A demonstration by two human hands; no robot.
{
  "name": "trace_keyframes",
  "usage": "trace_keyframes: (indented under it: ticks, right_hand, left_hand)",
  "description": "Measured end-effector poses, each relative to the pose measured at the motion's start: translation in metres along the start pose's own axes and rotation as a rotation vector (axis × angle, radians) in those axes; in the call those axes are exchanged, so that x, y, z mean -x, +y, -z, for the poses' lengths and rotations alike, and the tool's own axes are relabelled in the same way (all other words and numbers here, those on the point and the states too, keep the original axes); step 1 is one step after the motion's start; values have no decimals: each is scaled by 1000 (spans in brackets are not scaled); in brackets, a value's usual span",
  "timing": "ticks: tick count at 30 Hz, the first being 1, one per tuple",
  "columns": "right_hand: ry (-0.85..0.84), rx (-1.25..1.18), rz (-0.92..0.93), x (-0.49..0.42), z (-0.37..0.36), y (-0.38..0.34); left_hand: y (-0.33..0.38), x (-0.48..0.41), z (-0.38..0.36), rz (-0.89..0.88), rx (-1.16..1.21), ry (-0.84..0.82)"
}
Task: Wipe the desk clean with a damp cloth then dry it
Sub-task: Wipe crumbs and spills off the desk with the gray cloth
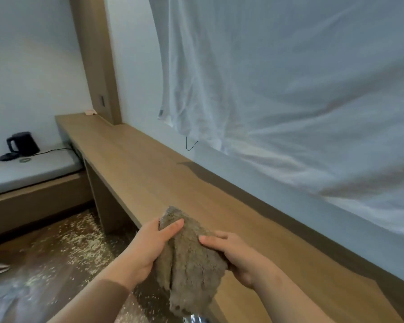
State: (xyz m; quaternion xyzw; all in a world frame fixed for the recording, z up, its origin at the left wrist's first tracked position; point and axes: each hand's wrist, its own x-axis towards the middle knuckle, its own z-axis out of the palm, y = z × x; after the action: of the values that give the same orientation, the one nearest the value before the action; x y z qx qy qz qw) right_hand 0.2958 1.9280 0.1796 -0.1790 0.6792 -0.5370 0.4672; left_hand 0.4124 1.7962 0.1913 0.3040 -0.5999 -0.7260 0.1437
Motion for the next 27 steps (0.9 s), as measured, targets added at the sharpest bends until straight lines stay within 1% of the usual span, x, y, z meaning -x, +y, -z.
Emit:
trace_keyframes:
  ticks: [2, 4, 6, 11, 16, 18, 20, 23, 27]
  right_hand:
    - [-3, 48, 21, -45, -8, -17]
    - [6, 25, 84, -94, -19, -36]
    - [11, -12, 105, -146, -33, -58]
    - [-71, -64, 55, -260, -90, -114]
    - [-134, -176, -5, -360, -162, -146]
    - [-158, -168, 0, -402, -200, -155]
    - [-145, -147, 3, -443, -243, -167]
    - [-76, -119, 11, -509, -306, -193]
    - [13, -94, 18, -590, -377, -232]
  left_hand:
    - [8, -34, 28, -9, -30, 18]
    - [17, -72, 57, -6, -48, 56]
    - [27, -113, 85, 9, -49, 121]
    - [51, -196, 167, 46, 40, 278]
    - [62, -262, 271, 116, 222, 428]
    - [66, -290, 317, 131, 248, 459]
    - [73, -317, 364, 140, 248, 484]
    - [88, -359, 444, 144, 265, 485]
    - [115, -412, 539, 189, 276, 435]
